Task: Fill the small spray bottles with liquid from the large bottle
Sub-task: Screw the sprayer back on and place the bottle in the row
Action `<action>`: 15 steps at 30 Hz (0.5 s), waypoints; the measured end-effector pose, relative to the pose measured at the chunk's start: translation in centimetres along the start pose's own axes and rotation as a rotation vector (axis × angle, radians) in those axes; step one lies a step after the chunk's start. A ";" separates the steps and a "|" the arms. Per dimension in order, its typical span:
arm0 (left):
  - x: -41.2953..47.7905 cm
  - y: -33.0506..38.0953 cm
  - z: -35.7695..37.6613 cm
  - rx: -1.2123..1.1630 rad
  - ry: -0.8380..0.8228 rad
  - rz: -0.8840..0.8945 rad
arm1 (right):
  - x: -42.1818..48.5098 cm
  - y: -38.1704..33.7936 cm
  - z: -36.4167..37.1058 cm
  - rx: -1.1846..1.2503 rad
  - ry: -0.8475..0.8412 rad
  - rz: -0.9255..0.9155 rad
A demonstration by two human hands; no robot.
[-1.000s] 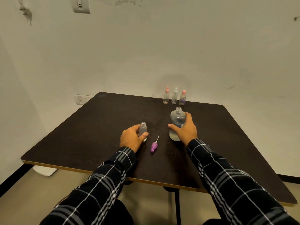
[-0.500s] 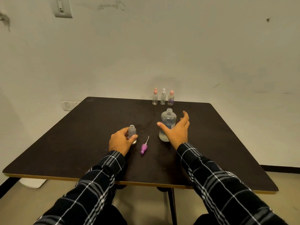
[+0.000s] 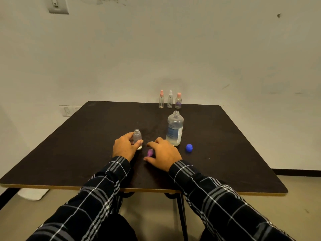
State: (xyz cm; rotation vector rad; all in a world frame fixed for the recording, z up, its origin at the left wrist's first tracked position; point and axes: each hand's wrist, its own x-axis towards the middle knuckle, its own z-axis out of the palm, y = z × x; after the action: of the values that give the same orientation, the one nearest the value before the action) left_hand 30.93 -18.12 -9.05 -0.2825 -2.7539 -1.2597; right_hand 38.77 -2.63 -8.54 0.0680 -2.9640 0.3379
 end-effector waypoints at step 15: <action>-0.1 -0.2 0.0 -0.012 -0.015 -0.001 | 0.3 0.0 0.1 0.277 0.233 0.102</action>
State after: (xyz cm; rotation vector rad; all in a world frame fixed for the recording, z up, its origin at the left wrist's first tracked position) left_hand 30.94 -18.29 -9.20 -0.2931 -2.7601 -1.2803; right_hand 38.46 -2.68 -8.58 -0.0847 -2.6780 0.7158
